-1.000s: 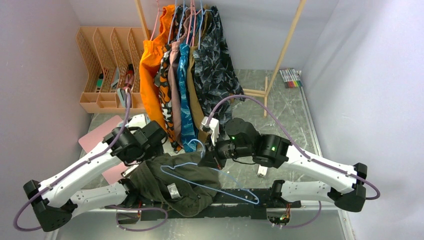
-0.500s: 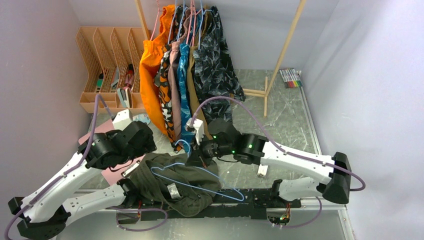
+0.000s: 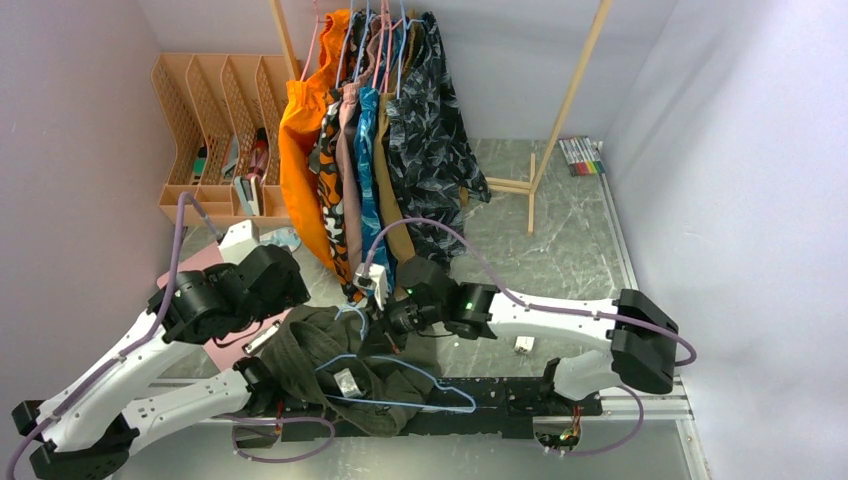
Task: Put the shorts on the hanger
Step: Hang the shorts on the hanger.
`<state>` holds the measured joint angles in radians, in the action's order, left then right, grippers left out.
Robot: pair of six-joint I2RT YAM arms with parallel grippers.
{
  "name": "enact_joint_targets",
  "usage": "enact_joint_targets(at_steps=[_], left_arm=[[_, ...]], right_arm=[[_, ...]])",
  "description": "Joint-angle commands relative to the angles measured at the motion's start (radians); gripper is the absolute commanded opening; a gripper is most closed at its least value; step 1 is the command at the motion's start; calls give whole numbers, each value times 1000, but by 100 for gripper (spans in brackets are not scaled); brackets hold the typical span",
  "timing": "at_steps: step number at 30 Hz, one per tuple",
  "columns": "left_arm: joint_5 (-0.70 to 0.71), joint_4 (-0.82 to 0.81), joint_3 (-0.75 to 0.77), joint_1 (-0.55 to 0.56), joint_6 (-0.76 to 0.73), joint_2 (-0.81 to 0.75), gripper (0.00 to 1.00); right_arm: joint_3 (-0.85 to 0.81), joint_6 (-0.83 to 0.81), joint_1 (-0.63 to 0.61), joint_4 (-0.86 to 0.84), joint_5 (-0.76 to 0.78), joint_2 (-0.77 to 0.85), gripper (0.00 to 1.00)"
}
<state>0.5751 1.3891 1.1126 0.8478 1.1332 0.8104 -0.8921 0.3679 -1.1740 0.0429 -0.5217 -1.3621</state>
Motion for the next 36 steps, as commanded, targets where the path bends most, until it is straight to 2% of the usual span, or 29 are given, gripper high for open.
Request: enact_joint_targets(at_steps=[1,5,11,17,22,28,36], left_arm=[[12,10,-14,-6,7,-18,97],[6,10,-21,-6,11,-32,97],[3,9,-3,-5,8,-50,96],[-8,10,74,-5,-1,-56,96],[-18,10,110,-6,-14,-60,97],[20,11,110,-6,-38,-59,100],[78,11,190,-6,-135,25,99]], right_arm=[[79,74,-38,-366,71,-17,0],[203,121,-45,-722,177,-39,0],[276,136,-54,-1139,295,-137,0],[296,148,-69,-1426,445,-228,0],[310,161,-73,-1540,503,-257,0],[384,136,-75,-1585,563,-191,0],[501,114,-88,-1703,630,-135,0]])
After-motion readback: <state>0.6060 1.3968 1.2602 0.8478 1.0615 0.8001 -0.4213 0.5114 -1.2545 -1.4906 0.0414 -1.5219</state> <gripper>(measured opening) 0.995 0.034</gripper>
